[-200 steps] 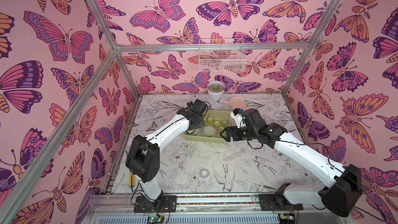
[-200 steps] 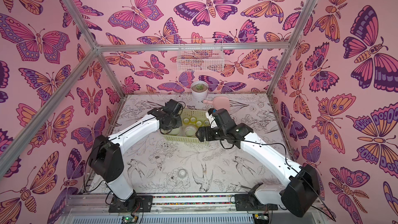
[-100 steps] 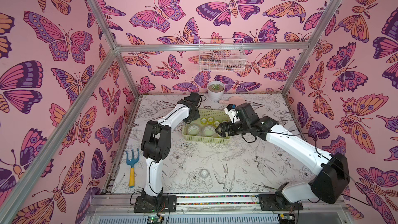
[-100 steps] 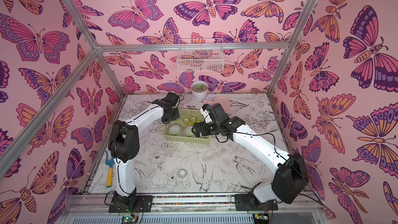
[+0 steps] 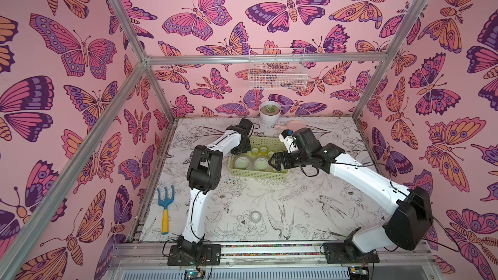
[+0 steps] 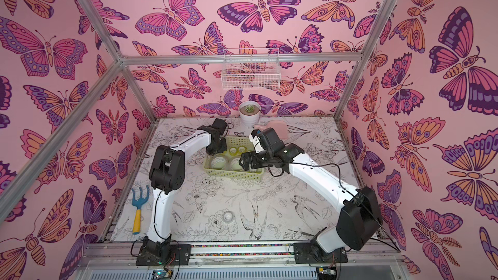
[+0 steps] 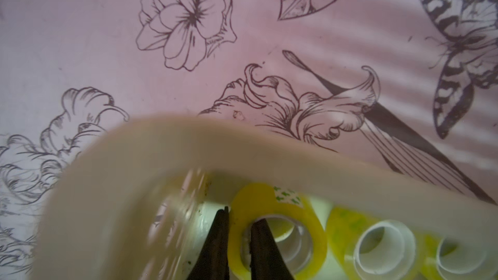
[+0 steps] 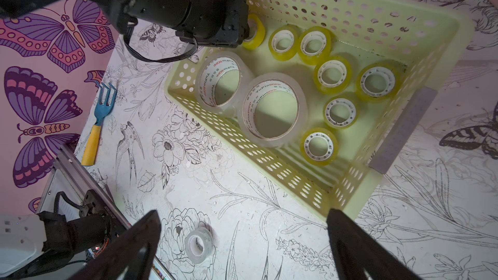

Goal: Put the transparent tape into the storage box
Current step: Place the tape in the storage box.

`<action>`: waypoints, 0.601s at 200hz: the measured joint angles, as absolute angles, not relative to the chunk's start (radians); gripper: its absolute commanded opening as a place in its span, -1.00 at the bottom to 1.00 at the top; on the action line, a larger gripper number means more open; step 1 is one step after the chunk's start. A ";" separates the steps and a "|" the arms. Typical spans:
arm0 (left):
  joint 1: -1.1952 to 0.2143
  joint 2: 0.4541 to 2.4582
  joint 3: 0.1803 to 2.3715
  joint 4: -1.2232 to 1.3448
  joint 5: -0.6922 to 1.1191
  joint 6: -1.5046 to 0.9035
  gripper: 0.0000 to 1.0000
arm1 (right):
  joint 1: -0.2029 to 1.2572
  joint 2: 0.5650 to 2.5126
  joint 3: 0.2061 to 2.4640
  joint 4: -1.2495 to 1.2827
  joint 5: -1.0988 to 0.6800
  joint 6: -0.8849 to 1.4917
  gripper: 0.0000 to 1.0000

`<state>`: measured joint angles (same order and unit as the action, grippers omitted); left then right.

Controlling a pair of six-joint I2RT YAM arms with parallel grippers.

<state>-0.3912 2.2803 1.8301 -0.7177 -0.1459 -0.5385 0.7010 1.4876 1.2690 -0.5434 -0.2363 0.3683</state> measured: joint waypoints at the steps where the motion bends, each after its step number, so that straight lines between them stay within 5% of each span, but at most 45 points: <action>1: -0.391 2.281 1.832 -0.720 -0.146 -0.539 -0.79 | 0.701 1.488 1.269 -0.543 -0.236 0.368 0.98; 120: -0.398 2.333 1.930 -0.735 -0.096 -0.542 -0.69 | 0.693 1.491 1.269 -0.544 -0.237 0.369 0.98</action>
<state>-0.3985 2.3325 1.9297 -0.7345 -0.0959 -0.5423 0.6933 1.4914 1.2690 -0.5442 -0.2367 0.3687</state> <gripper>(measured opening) 0.156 0.989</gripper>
